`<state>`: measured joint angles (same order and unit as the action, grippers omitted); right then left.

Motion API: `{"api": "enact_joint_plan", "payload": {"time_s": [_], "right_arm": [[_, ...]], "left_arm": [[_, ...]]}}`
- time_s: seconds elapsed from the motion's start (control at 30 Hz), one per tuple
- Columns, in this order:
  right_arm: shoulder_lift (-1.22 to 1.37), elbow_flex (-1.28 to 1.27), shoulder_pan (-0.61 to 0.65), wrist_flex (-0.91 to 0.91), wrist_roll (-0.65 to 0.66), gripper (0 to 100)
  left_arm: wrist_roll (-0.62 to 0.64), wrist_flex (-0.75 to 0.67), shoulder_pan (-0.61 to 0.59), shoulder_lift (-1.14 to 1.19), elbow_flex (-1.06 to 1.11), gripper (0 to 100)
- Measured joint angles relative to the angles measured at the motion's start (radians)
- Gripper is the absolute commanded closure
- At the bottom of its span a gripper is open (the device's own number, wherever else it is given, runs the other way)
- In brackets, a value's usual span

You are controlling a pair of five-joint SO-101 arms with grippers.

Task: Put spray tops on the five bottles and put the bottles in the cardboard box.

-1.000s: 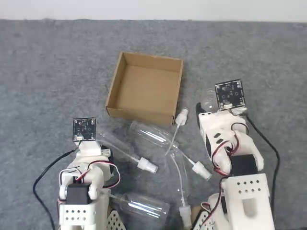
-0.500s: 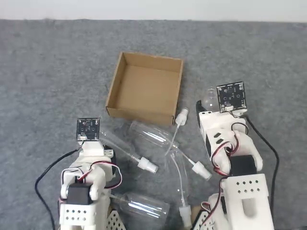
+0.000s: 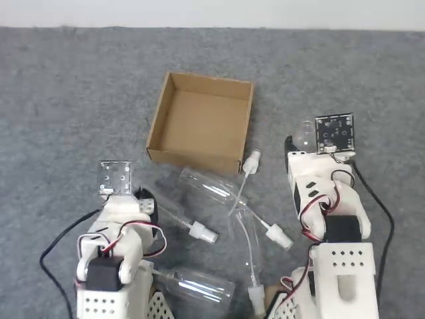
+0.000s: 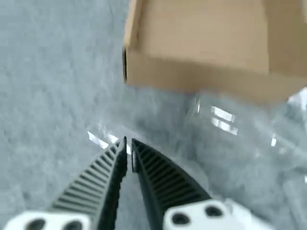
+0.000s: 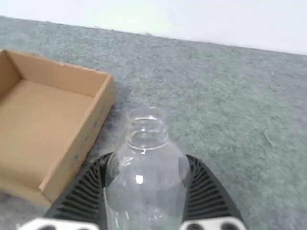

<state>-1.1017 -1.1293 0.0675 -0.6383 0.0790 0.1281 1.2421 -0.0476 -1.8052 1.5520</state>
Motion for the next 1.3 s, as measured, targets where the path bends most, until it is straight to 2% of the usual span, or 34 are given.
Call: {"api": "enact_joint_plan", "payload": {"time_s": [0.2,0.3,0.5,0.9,1.0,1.13,1.3], "right_arm": [[0.0,-0.048,-0.014,0.054,0.0,99.1],[0.0,-0.091,-0.026,0.123,0.0,99.1],[0.0,-0.1,-0.077,0.172,-0.002,99.1],[0.0,-0.1,-0.078,0.178,-0.002,99.1],[0.0,-0.1,-0.077,0.178,-0.002,99.1],[0.0,-0.1,-0.094,0.178,-0.002,99.1],[0.0,-0.1,-0.106,0.178,-0.002,99.0]], "left_arm": [[-0.275,-0.025,0.008,0.0,-0.057,99],[-0.365,-0.025,0.006,0.0,-0.091,99],[-0.381,-0.025,0.006,0.0,-0.181,93],[-0.384,-0.021,0.009,0.0,-0.292,92],[-0.384,0.02,0.058,0.0,-0.327,91],[-0.384,0.052,0.109,0.0,-0.368,84],[-0.385,0.052,0.147,0.0,-0.373,84]]}}
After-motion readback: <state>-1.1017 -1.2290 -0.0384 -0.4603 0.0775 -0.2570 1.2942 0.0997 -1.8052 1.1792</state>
